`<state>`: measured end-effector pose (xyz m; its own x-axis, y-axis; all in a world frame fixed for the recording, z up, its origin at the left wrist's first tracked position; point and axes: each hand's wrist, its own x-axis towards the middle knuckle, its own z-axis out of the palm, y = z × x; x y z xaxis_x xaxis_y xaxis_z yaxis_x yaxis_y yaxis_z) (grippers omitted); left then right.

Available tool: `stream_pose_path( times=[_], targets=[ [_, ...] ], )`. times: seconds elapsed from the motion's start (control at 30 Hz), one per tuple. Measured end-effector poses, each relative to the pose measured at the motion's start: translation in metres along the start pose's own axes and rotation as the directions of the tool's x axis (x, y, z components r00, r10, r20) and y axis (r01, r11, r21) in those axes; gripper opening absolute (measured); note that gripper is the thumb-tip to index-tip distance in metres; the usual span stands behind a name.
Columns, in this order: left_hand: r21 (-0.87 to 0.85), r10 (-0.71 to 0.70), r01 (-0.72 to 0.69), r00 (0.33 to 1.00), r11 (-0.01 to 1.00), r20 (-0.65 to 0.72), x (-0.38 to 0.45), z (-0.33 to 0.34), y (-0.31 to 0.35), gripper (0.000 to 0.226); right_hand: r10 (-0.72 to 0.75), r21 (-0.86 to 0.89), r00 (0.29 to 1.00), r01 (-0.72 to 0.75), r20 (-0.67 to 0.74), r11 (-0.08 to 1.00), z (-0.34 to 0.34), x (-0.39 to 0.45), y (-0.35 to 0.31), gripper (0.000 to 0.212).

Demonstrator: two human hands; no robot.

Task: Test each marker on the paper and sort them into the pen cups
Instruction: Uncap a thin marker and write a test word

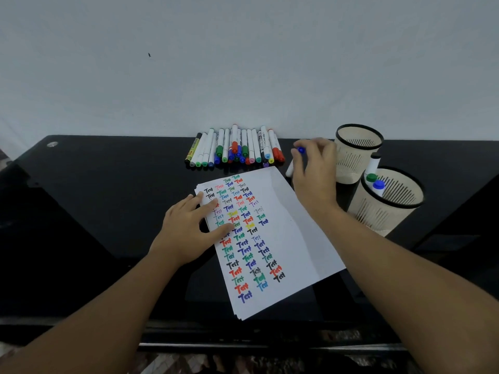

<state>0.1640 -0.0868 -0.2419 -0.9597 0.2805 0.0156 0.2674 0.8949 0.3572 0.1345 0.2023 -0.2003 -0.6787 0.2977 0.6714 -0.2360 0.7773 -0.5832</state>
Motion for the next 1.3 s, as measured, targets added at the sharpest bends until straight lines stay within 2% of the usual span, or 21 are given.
stream_pose_path(
  times=[0.1, 0.23, 0.37, 0.43, 0.5, 0.63, 0.73, 0.8, 0.93, 1.07, 1.17, 1.3],
  targets=[
    [-0.003, -0.002, 0.002, 1.0, 1.0, -0.001, -0.001, 0.0, 0.001, 0.093, -0.169, -0.05, 0.968, 0.181, 0.185, 0.982, -0.006, -0.003, -0.008, 0.023],
    [0.003, 0.0, 0.0, 1.0, 1.0, 0.003, -0.001, -0.001, 0.001, 0.098, -0.283, -0.143, 0.815, 0.402, 0.505, 0.904, -0.011, -0.01, -0.023, 0.039],
    [-0.018, -0.007, 0.007, 1.0, 1.0, -0.015, -0.002, -0.002, 0.002, 0.107, -0.167, -0.076, 0.604, 0.355, 0.779, 0.932, -0.002, -0.02, -0.042, 0.049],
    [-0.024, -0.006, 0.005, 1.0, 1.0, -0.029, -0.003, -0.001, 0.003, 0.107, -0.127, -0.07, 0.531, 0.336, 0.838, 0.939, 0.006, -0.026, -0.039, 0.056],
    [-0.02, -0.008, 0.007, 1.0, 1.0, -0.026, -0.003, -0.001, 0.003, 0.106, -0.101, -0.086, 0.521, 0.323, 0.848, 0.942, 0.012, -0.031, -0.031, 0.057],
    [-0.009, -0.007, 0.007, 1.0, 1.0, -0.018, -0.001, -0.001, 0.003, 0.106, -0.082, -0.076, 0.545, 0.261, 0.835, 0.962, 0.01, -0.029, -0.02, 0.065],
    [-0.011, -0.006, 0.006, 1.0, 1.0, -0.015, -0.001, -0.002, 0.003, 0.105, -0.142, -0.089, 0.564, 0.361, 0.814, 0.928, 0.001, -0.023, -0.012, 0.064],
    [-0.011, -0.002, 0.002, 1.0, 1.0, -0.016, -0.001, -0.002, 0.002, 0.104, -0.123, -0.109, 0.537, 0.379, 0.835, 0.919, -0.004, -0.02, -0.007, 0.059],
    [-0.007, 0.001, -0.001, 1.0, 1.0, -0.014, -0.002, -0.002, 0.003, 0.105, -0.052, -0.105, 0.475, 0.296, 0.878, 0.949, -0.01, -0.019, -0.002, 0.059],
    [-0.003, 0.003, -0.003, 1.0, 1.0, -0.017, -0.002, -0.003, 0.003, 0.106, -0.024, -0.079, 0.461, 0.204, 0.887, 0.976, -0.019, -0.019, 0.004, 0.053],
    [-0.007, 0.007, -0.007, 1.0, 1.0, -0.021, -0.002, -0.003, 0.004, 0.106, -0.066, -0.111, 0.489, 0.325, 0.87, 0.939, -0.018, -0.018, 0.008, 0.039],
    [0.002, 0.014, -0.014, 1.0, 1.0, -0.02, -0.002, -0.003, 0.004, 0.106, -0.113, -0.166, 0.518, 0.462, 0.848, 0.871, -0.016, -0.016, -0.007, 0.04]
  ],
)
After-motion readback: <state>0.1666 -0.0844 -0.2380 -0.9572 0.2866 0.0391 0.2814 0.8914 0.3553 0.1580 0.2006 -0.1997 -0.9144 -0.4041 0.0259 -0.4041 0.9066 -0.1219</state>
